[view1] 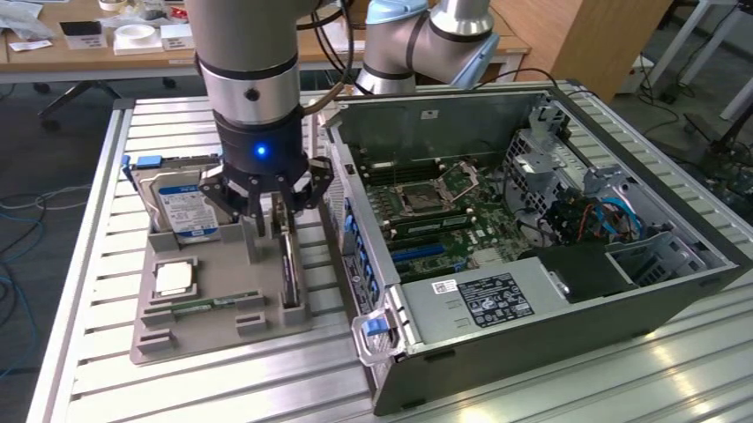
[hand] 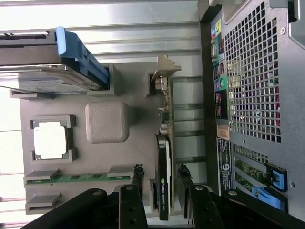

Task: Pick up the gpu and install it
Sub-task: 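Pick up the gpu and move the gpu toward the slot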

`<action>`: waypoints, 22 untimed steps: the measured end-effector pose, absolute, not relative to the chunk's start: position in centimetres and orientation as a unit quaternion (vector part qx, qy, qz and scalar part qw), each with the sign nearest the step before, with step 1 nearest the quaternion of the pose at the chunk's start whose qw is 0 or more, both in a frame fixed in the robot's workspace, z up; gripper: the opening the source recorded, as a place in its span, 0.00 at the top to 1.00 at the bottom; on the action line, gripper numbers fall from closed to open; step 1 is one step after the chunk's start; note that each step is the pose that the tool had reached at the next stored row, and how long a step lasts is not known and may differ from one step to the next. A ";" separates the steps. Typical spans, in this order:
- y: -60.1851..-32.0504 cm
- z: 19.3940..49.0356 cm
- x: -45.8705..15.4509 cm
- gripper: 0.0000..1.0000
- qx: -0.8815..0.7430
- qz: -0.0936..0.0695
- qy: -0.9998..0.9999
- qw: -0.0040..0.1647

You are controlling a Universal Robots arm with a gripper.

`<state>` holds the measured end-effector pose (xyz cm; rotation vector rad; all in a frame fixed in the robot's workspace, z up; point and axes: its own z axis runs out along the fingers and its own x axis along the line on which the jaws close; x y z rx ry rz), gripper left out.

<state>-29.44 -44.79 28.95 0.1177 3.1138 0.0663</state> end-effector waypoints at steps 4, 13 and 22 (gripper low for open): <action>-44.8 28.9 -29.3 0.58 0.038 0.021 0.999 0.013; -44.8 28.3 -28.8 0.58 0.038 0.021 0.999 0.012; -44.8 27.2 -28.8 0.58 0.038 0.021 0.999 0.012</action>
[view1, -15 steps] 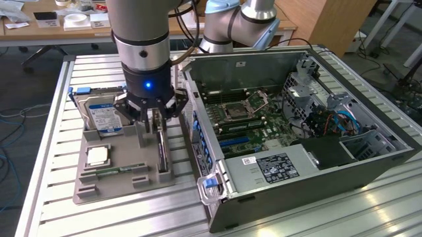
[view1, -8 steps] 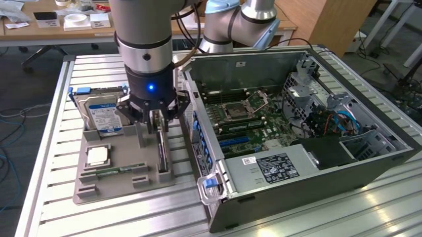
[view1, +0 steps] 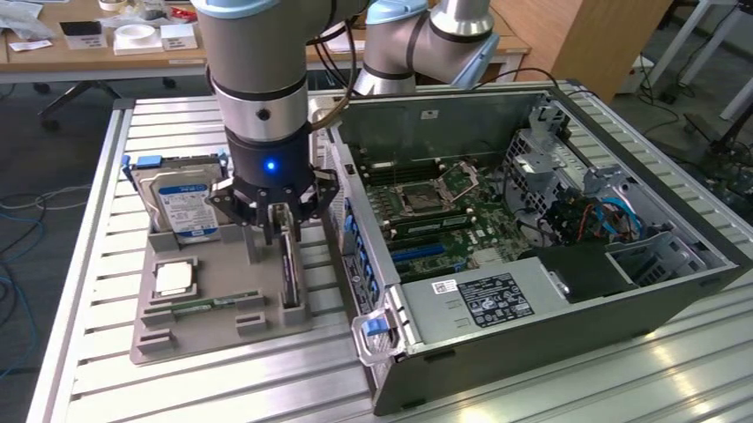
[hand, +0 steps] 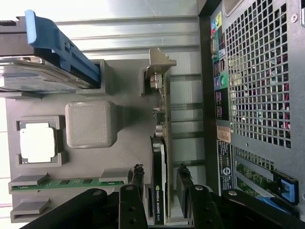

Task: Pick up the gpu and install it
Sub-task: 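Pick up the gpu and move the gpu toward the slot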

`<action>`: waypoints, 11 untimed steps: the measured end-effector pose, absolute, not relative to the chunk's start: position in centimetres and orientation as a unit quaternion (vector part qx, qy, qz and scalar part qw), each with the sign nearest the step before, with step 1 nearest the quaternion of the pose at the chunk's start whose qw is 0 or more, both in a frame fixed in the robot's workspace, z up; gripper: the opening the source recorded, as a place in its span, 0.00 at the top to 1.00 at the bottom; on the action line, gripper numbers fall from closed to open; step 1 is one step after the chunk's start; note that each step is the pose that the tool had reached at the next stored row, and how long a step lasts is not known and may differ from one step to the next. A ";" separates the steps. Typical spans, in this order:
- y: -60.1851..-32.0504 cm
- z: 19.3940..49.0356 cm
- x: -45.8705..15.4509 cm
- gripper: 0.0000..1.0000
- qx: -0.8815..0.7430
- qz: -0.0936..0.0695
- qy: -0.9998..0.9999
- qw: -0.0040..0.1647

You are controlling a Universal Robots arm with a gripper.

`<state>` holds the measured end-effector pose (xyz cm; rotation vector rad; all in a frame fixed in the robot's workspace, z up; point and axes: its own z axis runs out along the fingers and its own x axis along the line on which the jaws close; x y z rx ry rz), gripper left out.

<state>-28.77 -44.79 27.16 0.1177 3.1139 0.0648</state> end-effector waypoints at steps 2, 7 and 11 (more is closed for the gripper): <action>-44.8 27.2 -28.8 0.58 0.038 0.021 0.999 0.012; -44.8 27.1 -28.8 0.58 0.038 0.021 0.999 0.013; -44.8 26.9 -28.8 0.58 0.038 0.021 0.999 0.012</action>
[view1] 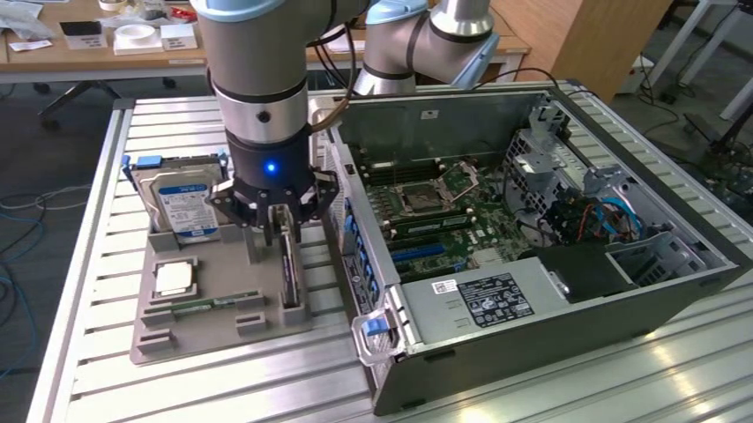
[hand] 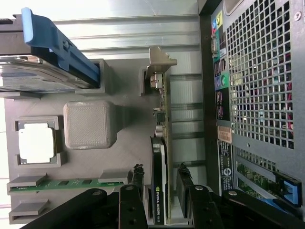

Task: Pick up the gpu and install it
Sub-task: 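Pick up the gpu and move the gpu toward the slot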

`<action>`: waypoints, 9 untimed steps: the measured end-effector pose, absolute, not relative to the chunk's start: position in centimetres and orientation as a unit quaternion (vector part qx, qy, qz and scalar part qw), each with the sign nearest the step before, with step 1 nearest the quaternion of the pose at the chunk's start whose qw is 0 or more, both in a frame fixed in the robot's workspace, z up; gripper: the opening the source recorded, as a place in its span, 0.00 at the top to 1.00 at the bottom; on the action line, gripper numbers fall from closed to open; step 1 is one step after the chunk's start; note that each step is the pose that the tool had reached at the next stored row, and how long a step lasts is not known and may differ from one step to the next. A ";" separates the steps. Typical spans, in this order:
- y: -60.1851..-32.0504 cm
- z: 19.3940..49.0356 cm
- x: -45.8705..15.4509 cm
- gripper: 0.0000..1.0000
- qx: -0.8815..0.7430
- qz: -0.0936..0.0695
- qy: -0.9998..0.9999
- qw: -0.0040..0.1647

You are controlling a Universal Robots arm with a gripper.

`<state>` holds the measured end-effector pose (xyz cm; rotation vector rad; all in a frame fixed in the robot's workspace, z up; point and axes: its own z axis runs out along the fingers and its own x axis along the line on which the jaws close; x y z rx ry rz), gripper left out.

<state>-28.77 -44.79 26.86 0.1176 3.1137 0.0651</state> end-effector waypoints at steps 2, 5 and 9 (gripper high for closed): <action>-44.8 26.7 -28.8 0.58 0.038 0.021 0.999 0.012; -44.8 26.5 -28.8 0.58 0.038 0.021 0.999 0.012; -44.8 26.1 -28.8 0.58 0.038 0.021 0.999 0.012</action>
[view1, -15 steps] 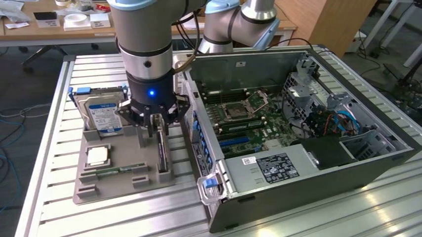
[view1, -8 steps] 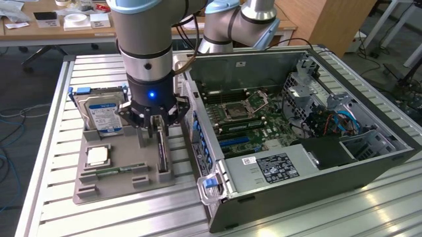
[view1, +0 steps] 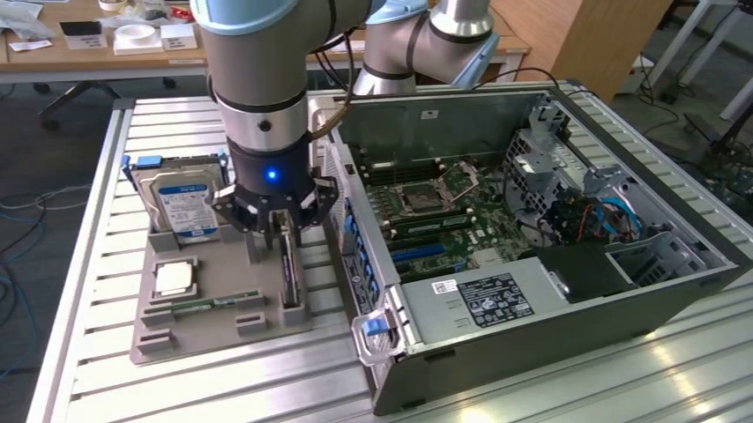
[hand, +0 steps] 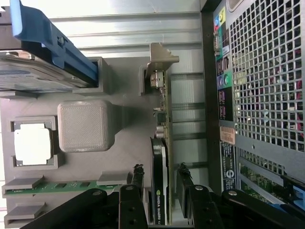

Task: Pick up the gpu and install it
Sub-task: 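Pick up the gpu and move the gpu toward the slot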

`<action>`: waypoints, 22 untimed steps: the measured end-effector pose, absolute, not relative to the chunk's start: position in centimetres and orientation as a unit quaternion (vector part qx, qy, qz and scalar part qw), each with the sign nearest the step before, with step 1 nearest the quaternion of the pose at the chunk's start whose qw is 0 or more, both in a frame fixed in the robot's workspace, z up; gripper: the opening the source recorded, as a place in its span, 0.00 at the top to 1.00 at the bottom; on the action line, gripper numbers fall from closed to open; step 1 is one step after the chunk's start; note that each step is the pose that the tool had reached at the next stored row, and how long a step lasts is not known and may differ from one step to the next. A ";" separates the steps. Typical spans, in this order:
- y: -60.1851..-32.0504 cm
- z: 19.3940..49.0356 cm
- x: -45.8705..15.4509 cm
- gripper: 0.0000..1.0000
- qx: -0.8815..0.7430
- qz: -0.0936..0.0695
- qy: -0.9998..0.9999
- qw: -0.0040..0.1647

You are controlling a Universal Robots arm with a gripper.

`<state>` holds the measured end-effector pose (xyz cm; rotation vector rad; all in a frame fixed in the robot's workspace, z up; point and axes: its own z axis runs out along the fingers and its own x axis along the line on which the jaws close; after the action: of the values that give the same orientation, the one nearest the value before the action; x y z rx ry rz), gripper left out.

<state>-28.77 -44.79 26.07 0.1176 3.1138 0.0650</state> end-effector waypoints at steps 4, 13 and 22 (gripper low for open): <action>-44.8 25.6 -28.8 0.58 0.038 0.021 0.999 0.012; -44.8 24.9 -28.8 0.58 0.038 0.021 0.999 0.012; -44.8 24.3 -28.8 0.58 0.038 0.021 0.999 0.012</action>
<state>-28.77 -44.79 24.33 0.1177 3.1137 0.0652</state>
